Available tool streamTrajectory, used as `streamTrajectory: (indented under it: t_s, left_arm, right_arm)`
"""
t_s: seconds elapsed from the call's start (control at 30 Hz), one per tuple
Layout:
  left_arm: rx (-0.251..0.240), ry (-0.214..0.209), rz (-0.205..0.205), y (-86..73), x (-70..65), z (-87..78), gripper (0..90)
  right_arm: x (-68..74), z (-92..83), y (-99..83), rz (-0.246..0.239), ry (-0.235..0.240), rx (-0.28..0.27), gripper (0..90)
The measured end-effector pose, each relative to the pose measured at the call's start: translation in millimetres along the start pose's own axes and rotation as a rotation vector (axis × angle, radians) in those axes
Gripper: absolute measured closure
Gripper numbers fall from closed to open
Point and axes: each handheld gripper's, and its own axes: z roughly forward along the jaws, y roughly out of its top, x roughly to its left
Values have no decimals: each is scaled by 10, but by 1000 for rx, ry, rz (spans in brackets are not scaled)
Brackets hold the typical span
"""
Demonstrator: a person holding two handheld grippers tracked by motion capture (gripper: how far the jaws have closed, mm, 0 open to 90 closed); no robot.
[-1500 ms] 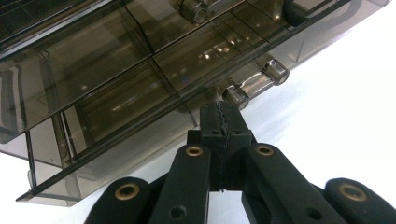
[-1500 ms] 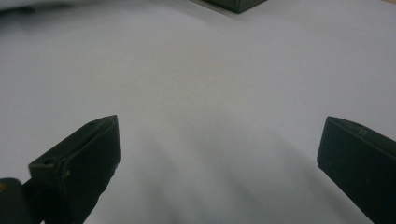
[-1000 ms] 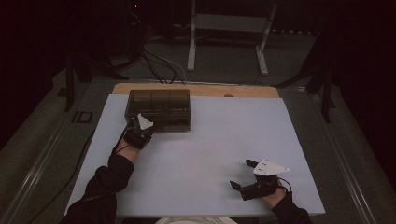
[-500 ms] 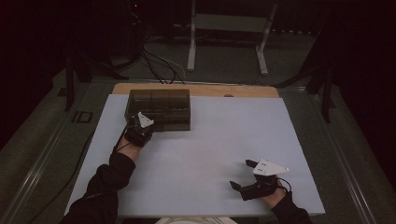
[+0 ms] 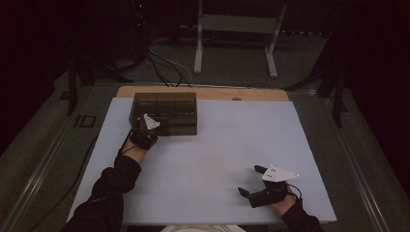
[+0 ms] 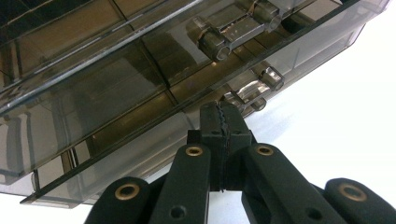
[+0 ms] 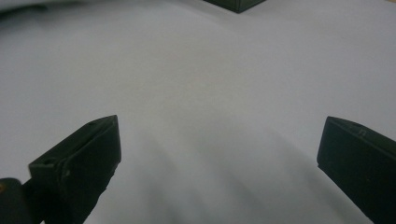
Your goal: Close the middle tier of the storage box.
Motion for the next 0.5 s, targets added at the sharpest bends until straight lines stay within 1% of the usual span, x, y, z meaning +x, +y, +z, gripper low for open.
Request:
streamTrajectory:
  t_s: [0.33,0.5]
  left_arm:
    - [0,9,3,41,11,30,900]
    - [-6,11,-2,54,19,52,900]
  right_arm:
    - [-1,-1,0,1,0,0,0]
    - [-5,-4,-1,3,0,-1,0]
